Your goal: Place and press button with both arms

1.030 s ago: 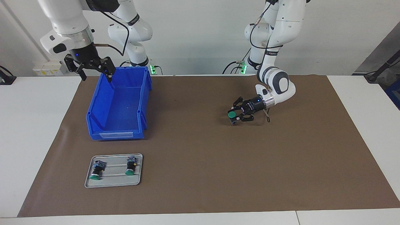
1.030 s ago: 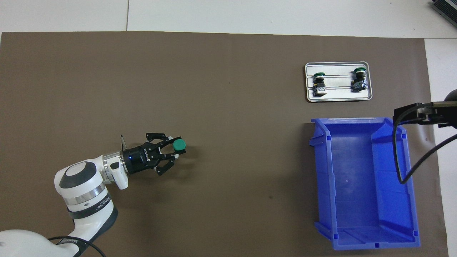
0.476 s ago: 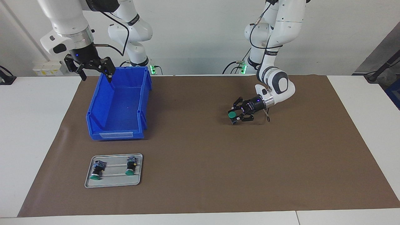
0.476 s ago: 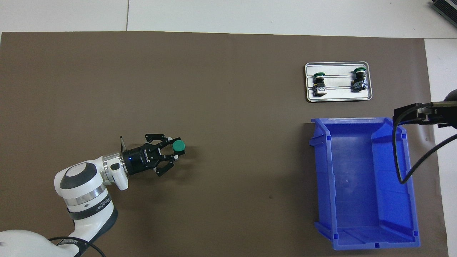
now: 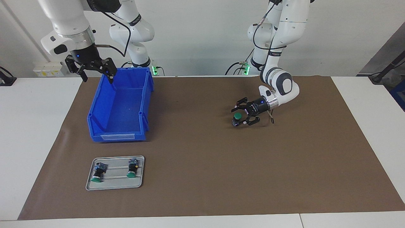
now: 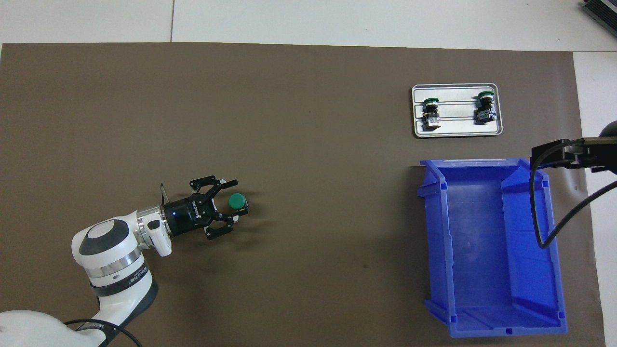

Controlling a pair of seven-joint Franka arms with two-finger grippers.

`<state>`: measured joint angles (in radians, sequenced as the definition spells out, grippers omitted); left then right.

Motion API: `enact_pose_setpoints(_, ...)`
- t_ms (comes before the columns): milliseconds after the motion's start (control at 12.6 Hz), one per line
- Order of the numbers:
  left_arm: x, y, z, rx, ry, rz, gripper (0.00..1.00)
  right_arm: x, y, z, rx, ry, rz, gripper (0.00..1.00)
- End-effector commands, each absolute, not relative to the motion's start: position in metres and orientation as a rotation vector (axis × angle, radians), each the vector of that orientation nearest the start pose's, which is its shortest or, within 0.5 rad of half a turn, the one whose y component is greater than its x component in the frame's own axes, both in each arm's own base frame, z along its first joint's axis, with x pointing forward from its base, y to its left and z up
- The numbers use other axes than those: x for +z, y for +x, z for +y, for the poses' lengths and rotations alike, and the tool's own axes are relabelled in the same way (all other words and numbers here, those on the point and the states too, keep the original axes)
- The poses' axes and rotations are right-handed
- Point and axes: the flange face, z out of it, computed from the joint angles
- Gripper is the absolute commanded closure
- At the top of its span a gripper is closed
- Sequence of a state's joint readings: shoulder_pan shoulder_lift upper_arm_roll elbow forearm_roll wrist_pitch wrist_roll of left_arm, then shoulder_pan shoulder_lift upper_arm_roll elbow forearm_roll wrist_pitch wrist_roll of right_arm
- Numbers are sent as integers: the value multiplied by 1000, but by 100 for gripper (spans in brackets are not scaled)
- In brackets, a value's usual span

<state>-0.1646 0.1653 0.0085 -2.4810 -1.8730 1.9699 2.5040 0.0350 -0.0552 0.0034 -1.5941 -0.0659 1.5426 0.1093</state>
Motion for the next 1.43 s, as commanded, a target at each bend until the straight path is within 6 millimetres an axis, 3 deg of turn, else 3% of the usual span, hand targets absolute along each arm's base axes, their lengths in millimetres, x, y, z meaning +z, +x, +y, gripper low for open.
enact_pose_setpoints(0, 242, 451, -126, 1177, 1679, -1026, 19, 640, 528, 11, 6, -3184, 100, 0)
enact_pose_setpoints(317, 261, 473, -86, 1072, 1717, -1091, 18, 640, 528, 11, 6, -3182, 109, 0)
enact_pose_setpoints(476, 281, 480, -72, 1052, 1744, -1098, 18, 641, 529, 22, -8, -3182, 109, 0)
enact_pose_setpoints(713, 329, 492, -64, 931, 1863, -1113, 19, 641, 524, 102, -69, -3177, 98, 0)
enact_pose_setpoints(793, 342, 495, -64, 874, 1893, -1117, 19, 639, 521, 114, -66, -3177, 95, 0)
enact_pose_setpoints(1110, 376, 496, -73, 714, 2069, -1101, 22, 638, 520, 120, -71, -3178, 68, 0)
enact_pose_setpoints(1268, 382, 495, -96, 661, 2146, -1086, 36, 638, 519, 121, -68, -3177, 54, 0)
enact_pose_setpoints(1348, 387, 493, -101, 640, 2169, -1093, 62, 639, 519, 122, -67, -3177, 46, 0)
